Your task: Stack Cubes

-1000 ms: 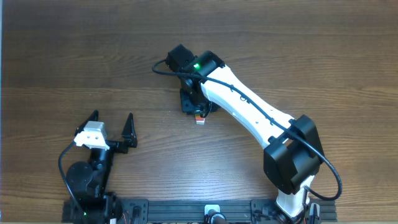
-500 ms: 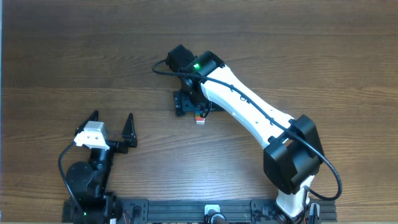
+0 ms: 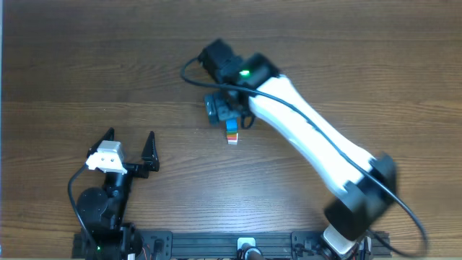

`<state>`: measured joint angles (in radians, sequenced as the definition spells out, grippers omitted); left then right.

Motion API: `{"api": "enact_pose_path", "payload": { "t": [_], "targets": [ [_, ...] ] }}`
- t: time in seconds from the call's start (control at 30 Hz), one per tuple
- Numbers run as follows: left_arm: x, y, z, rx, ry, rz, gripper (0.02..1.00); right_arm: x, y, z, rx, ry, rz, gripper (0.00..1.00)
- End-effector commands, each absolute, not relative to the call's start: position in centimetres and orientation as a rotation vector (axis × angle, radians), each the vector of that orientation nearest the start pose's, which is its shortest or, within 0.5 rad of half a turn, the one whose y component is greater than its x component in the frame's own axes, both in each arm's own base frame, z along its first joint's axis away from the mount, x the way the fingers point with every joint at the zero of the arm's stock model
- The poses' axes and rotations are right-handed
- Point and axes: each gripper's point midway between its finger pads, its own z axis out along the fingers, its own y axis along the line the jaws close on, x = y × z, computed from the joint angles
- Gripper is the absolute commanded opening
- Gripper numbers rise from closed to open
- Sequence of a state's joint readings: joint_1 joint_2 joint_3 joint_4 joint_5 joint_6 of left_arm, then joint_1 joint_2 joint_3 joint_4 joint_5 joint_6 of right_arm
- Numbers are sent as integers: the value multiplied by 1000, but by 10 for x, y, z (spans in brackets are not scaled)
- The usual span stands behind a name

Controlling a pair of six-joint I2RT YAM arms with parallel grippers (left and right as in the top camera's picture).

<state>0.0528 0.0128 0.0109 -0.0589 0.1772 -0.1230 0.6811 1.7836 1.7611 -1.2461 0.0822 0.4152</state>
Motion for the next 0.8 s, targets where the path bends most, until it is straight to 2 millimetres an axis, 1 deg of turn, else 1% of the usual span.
{"api": "enact_pose_path", "payload": {
  "t": [0.03, 0.07, 0.1, 0.13, 0.17, 0.23, 0.27, 0.33, 0.4, 0.47, 0.57, 0.6, 0.63, 0.73, 0.8],
  "targets": [
    [245, -18, 161, 11, 1633, -194, 1000, 298, 199, 337, -380, 2392, 166, 989],
    [245, -18, 161, 11, 1633, -194, 998, 290, 187, 352, -361, 2348, 145, 991],
    [245, -18, 160, 10, 1633, -194, 1000, 279, 171, 367, -333, 2299, 99, 993],
    [245, -18, 161, 11, 1633, -194, 1000, 269, 156, 377, -292, 2262, 48, 991],
    [245, -18, 161, 11, 1633, -194, 1000, 257, 137, 386, -242, 2225, -15, 993],
    [245, -18, 160, 10, 1633, -194, 1000, 233, 103, 395, -161, 2176, -124, 993],
    [245, -18, 160, 10, 1633, -194, 1000, 223, 91, 395, -138, 2166, -159, 993],
    [245, -18, 160, 10, 1633, -194, 1000, 206, 69, 387, -100, 2166, -224, 991],
    [245, -18, 161, 11, 1633, -194, 1000, 193, 55, 372, -90, 2190, -276, 993],
    [245, -18, 161, 11, 1633, -194, 1000, 186, 44, 352, -101, 2205, -317, 993],
    [245, -18, 161, 11, 1633, -194, 1000, 185, 37, 336, -95, 2179, -329, 991],
    [245, -18, 160, 10, 1633, -194, 1000, 186, 39, 332, -122, 2175, -316, 991],
    [245, -18, 161, 11, 1633, -194, 998, 187, 46, 327, -184, 2174, -284, 991],
    [245, -18, 160, 10, 1633, -194, 1000, 184, 76, 315, -372, 2156, -110, 993],
    [245, -18, 161, 11, 1633, -194, 1000, 181, 87, 311, -405, 2141, -16, 993]
  ]
}}
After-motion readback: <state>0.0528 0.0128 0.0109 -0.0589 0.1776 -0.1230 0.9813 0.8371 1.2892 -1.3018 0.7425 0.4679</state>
